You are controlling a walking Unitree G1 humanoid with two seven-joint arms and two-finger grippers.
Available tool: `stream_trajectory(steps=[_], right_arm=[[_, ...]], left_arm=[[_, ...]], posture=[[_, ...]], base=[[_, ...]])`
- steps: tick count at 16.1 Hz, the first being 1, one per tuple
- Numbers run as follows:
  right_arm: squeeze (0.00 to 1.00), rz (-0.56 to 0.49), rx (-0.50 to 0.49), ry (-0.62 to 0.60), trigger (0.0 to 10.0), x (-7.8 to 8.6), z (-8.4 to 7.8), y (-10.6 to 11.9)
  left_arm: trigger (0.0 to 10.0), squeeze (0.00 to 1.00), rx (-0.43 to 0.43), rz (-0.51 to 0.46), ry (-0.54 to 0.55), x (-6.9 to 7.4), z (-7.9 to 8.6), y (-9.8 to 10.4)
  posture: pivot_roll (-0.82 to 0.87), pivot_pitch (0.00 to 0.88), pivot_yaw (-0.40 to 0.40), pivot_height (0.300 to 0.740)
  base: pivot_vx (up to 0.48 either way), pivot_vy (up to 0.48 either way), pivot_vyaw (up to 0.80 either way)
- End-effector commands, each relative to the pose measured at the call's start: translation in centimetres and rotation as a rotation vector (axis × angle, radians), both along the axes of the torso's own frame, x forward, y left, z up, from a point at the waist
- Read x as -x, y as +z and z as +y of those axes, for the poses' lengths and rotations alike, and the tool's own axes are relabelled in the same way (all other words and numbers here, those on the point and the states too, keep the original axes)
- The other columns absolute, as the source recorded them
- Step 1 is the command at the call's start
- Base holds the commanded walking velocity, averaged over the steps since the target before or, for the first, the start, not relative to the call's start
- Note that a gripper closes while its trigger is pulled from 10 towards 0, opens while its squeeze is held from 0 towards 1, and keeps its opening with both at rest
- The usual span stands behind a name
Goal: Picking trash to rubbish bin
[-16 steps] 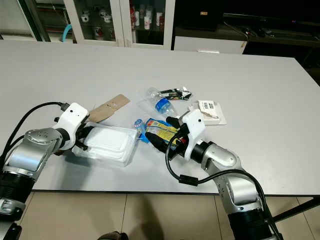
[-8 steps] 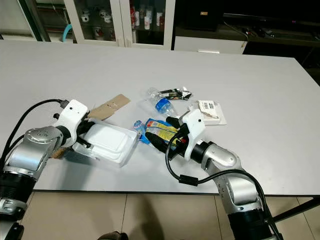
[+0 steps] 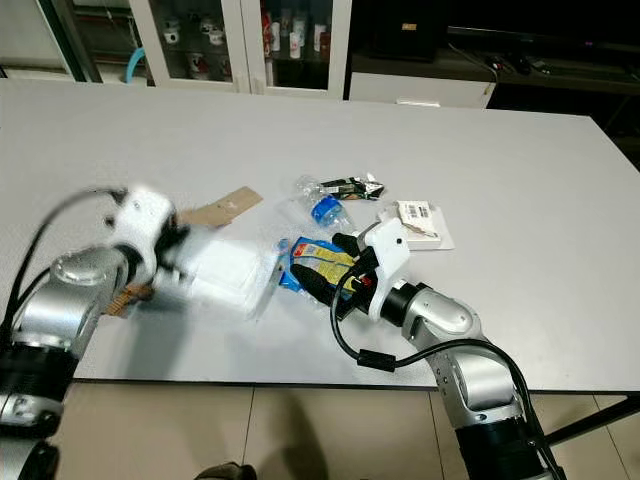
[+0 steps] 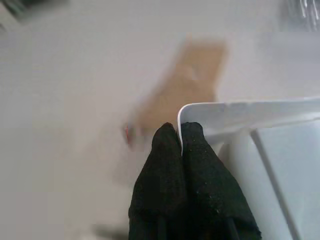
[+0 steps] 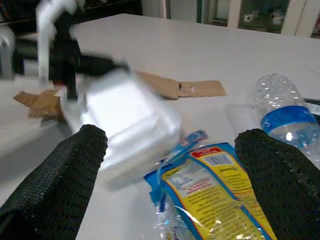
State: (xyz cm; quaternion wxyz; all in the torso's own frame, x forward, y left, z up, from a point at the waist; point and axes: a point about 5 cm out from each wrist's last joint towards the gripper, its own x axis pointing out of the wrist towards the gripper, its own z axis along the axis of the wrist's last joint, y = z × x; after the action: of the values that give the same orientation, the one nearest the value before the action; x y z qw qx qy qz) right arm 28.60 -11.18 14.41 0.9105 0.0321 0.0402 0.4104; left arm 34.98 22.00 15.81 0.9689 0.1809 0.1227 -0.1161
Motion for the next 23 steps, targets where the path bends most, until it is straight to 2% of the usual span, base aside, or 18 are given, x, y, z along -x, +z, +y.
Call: stream_trajectory(steps=[1, 3, 4, 7, 9, 11, 12, 13, 15, 17, 18, 20, 23], right_arm=[[0.00, -0.012, 0.005, -0.033, 10.0, -0.2, -0.4, 0.1], [0.00, -0.015, 0.006, -0.050, 10.0, -0.4, -0.5, 0.1], [0.00, -0.013, 0.001, -0.047, 10.0, -0.4, -0.4, 0.0], [0.00, -0.032, 0.002, -0.078, 10.0, -0.6, -0.4, 0.2], [0.00, -0.083, 0.007, -0.232, 10.0, -1.9, -1.0, 0.5], [0.00, -0.131, -0.047, -0.385, 10.0, -2.9, -1.4, 1.5], [0.00, -0.139, -0.067, -0.419, 10.0, -3.1, -1.5, 1.8], [0.00, -0.198, -0.072, -0.550, 10.0, -3.6, -1.9, 2.4], [0.00, -0.212, -0.074, -0.619, 10.0, -3.9, -1.9, 2.1], [0.00, -0.242, -0.087, -0.668, 10.0, -4.0, -2.0, 2.3], [0.00, -0.257, -0.094, -0.739, 10.0, -4.3, -2.7, 2.5], [0.00, -0.264, -0.086, -0.804, 10.0, -4.7, -3.4, 2.5], [0.00, -0.272, -0.092, -0.821, 10.0, -5.0, -3.2, 2.4]], left_arm=[[10.0, 0.00, 0.017, -0.102, 0.027, -0.5, 0.1, 1.9], [10.0, 0.00, 0.022, -0.120, 0.052, -0.6, 0.0, 1.7], [10.0, 0.00, 0.052, -0.129, 0.064, -0.5, -0.2, 1.5], [10.0, 0.00, 0.111, -0.232, 0.127, -0.4, -0.5, 1.8], [10.0, 0.00, 0.265, -0.336, 0.241, -0.2, -1.2, 1.8], [10.0, 0.00, 0.334, -0.405, 0.250, 0.5, -3.4, 1.4], [10.0, 0.00, 0.343, -0.418, 0.249, 0.6, -3.8, 1.4], [10.0, 0.00, 0.423, -0.466, 0.311, 0.9, -4.4, 1.4], [10.0, 0.00, 0.417, -0.521, 0.345, 1.0, -4.8, 1.8], [10.0, 0.00, 0.398, -0.565, 0.321, 1.2, -5.3, 2.3], [10.0, 0.00, 0.408, -0.571, 0.332, 1.3, -5.4, 2.2], [10.0, 0.00, 0.318, -0.561, 0.329, 0.9, -5.3, 2.1], [10.0, 0.00, 0.316, -0.579, 0.313, 0.6, -5.5, 2.1]], posture=[[-0.01, 0.058, -0.052, 0.740], [-0.01, 0.058, -0.053, 0.740], [-0.01, 0.058, -0.053, 0.740], [-0.01, 0.057, -0.052, 0.740], [-0.01, 0.056, -0.052, 0.740], [-0.01, 0.054, -0.050, 0.740], [-0.01, 0.054, -0.050, 0.740], [-0.01, 0.052, -0.049, 0.740], [-0.01, 0.050, -0.050, 0.740], [0.00, 0.049, -0.047, 0.740], [0.00, 0.048, -0.047, 0.740], [-0.01, 0.046, -0.044, 0.740], [-0.01, 0.046, -0.043, 0.740]], base=[[0.000, 0.000, 0.00], [0.000, 0.000, 0.00], [0.000, 0.000, 0.00], [0.000, 0.000, 0.00], [0.000, 0.000, 0.00], [0.000, 0.000, 0.00], [0.000, 0.000, 0.00], [0.000, 0.000, 0.00], [0.000, 0.000, 0.00], [0.000, 0.000, 0.00], [0.000, 0.000, 0.00], [0.000, 0.000, 0.00], [0.000, 0.000, 0.00]])
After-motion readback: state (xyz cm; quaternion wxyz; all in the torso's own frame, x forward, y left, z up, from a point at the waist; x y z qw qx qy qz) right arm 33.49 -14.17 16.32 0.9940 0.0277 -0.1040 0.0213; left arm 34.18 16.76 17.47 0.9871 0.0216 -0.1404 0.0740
